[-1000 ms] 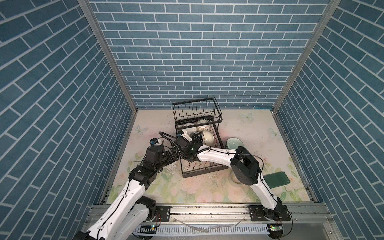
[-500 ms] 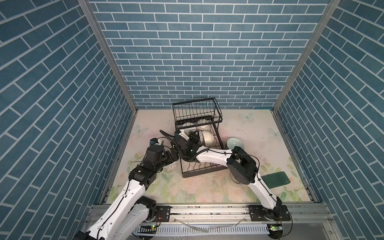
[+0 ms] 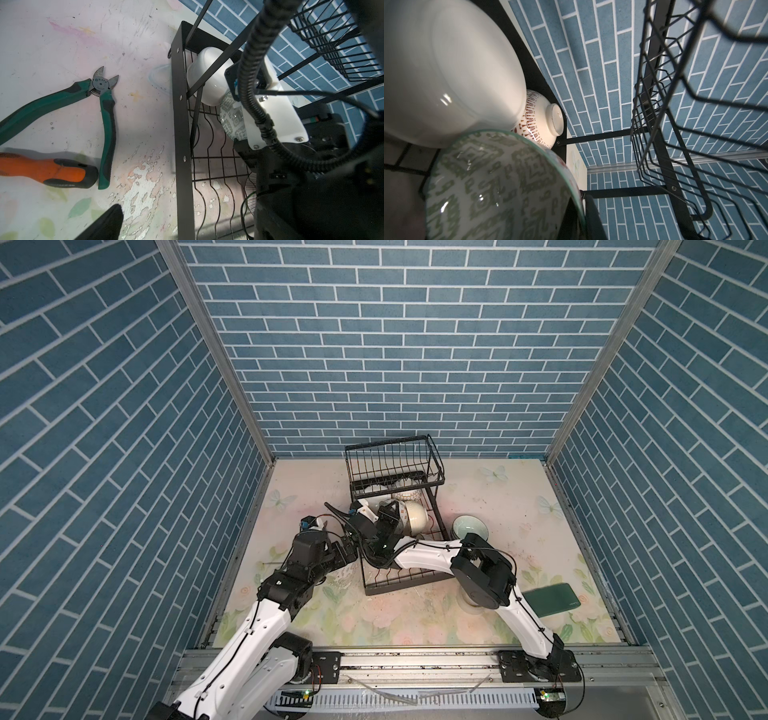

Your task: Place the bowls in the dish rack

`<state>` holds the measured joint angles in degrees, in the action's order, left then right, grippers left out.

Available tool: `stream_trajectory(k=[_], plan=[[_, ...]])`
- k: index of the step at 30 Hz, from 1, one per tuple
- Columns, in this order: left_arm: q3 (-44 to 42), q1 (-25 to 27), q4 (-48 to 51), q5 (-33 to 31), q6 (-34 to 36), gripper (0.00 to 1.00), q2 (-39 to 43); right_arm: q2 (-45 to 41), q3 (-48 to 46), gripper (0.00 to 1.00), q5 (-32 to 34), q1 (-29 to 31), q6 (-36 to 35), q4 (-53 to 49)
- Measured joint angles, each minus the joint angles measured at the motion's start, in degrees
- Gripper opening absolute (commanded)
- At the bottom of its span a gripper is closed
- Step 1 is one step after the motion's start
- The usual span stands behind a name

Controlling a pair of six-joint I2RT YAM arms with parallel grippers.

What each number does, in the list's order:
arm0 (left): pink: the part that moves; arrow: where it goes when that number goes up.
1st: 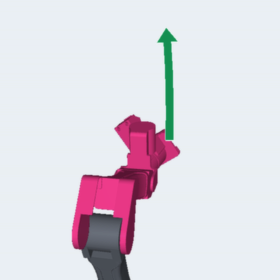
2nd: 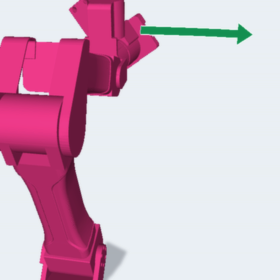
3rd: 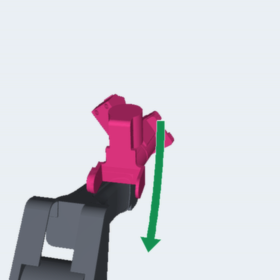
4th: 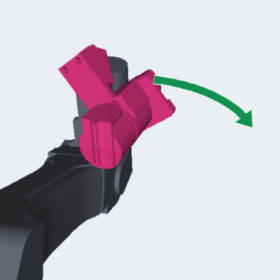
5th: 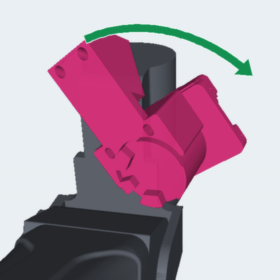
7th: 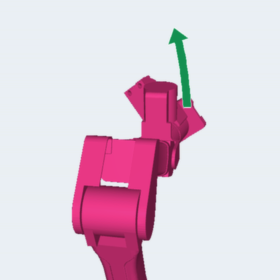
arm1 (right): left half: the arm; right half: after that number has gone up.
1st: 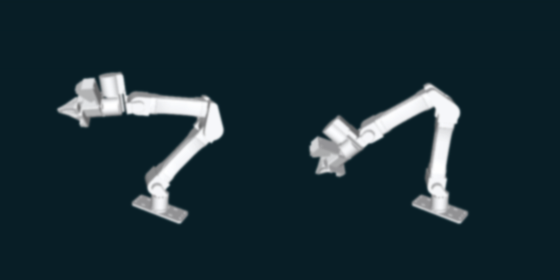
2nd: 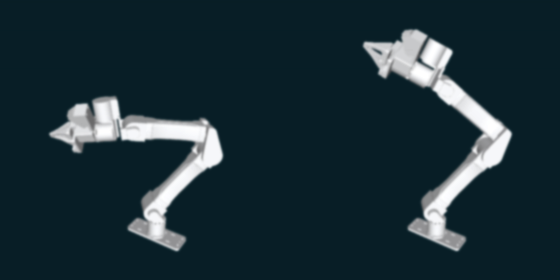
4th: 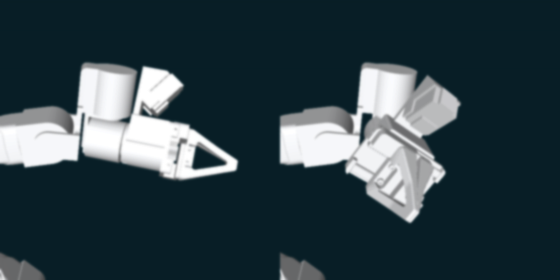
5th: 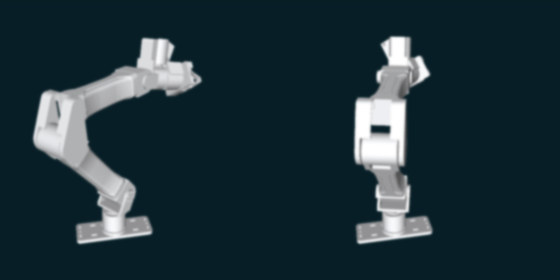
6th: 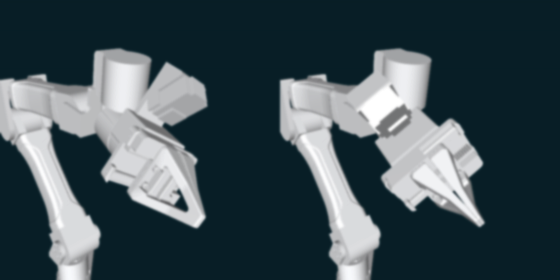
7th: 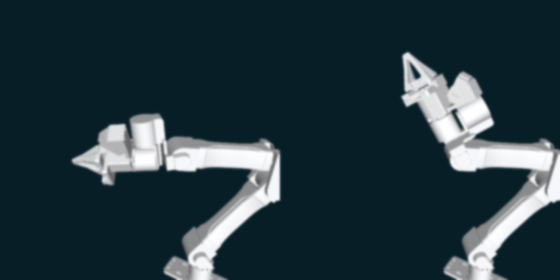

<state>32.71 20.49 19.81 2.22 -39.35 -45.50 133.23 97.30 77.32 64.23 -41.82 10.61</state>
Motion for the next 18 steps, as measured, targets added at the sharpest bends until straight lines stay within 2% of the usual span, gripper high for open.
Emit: stream_trajectory(k=[7, 13, 18], plan=[[-0.1, 0.0, 0.1, 0.0, 0.0, 1.0, 0.0, -0.1, -0.2, 0.0, 0.7, -0.1, 4.7, -5.3], [-0.2, 0.0, 0.1, 0.0, 0.1, 1.0, 0.0, -0.2, 1.4, 0.0, 0.0, -0.4, 14.4, -14.0], [-0.2, 0.0, 0.1, 0.0, 0.1, 1.0, 0.4, -0.2, 6.0, 0.0, -3.3, -0.8, 24.9, -27.4]])
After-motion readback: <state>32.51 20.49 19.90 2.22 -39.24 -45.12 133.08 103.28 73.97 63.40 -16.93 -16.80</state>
